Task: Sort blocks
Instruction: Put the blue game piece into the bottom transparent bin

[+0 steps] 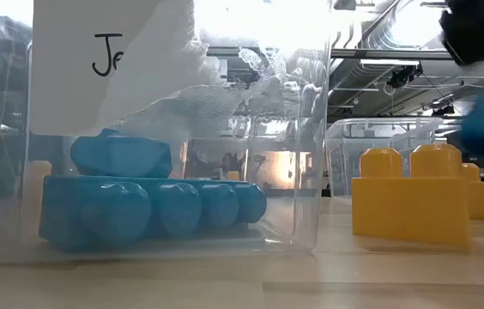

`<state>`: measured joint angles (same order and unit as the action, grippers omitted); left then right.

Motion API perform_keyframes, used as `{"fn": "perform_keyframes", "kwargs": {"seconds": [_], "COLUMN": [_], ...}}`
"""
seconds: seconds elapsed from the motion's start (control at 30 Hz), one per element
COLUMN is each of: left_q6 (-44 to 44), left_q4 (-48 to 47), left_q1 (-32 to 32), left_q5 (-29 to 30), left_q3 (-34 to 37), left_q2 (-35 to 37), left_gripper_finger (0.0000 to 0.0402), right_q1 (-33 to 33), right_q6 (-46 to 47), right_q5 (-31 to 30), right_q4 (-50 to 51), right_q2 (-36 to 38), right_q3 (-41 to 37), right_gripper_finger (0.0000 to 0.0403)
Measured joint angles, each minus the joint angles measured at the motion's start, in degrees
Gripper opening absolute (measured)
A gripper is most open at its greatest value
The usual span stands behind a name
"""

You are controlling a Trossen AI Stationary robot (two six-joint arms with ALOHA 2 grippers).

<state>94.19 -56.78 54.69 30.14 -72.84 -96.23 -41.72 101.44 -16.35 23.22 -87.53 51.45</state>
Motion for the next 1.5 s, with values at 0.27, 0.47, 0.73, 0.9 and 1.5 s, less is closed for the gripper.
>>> {"fn": "perform_keyframes", "kwargs": {"seconds": [0.27, 0.47, 0.73, 0.9, 1.5], "left_q6": [-3.7, -10.2, -18.4, -19.3, -9.5], "left_q4": [-6.9, -11.0, -11.2, -11.5, -21.4], "left_q1": [-7.8, -13.1, -17.7, -18.2, -13.2], "left_q5": [-5.5, -4.4, -3.0, -3.7, -7.2], "left_q3": [0.0, 0.1, 0.1, 0.1, 0.0], "left_q2": [-5.7, -5.9, -5.9, -5.9, -5.8], "left_gripper_finger": [0.0227, 0.0227, 0.0227, 0.0227, 0.0227], "right_q1": [4.4, 5.7, 5.5, 4.9, 5.9], "right_q6": [-10.6, -13.9, -14.4, -14.8, -15.6], "right_q5": [-5.5, -3.7, 0.6, 0.8, 3.0], "right_q4": [-1.0, -0.4, -0.8, 2.7, 19.1], "right_q2": [-0.3, -5.4, -12.5, -12.9, -11.4], "right_q3": [9.2, 14.8, 20.3, 23.1, 24.8], "right_gripper_finger": [0.0131, 0.0131, 0.0131, 0.0131, 0.0131]}}
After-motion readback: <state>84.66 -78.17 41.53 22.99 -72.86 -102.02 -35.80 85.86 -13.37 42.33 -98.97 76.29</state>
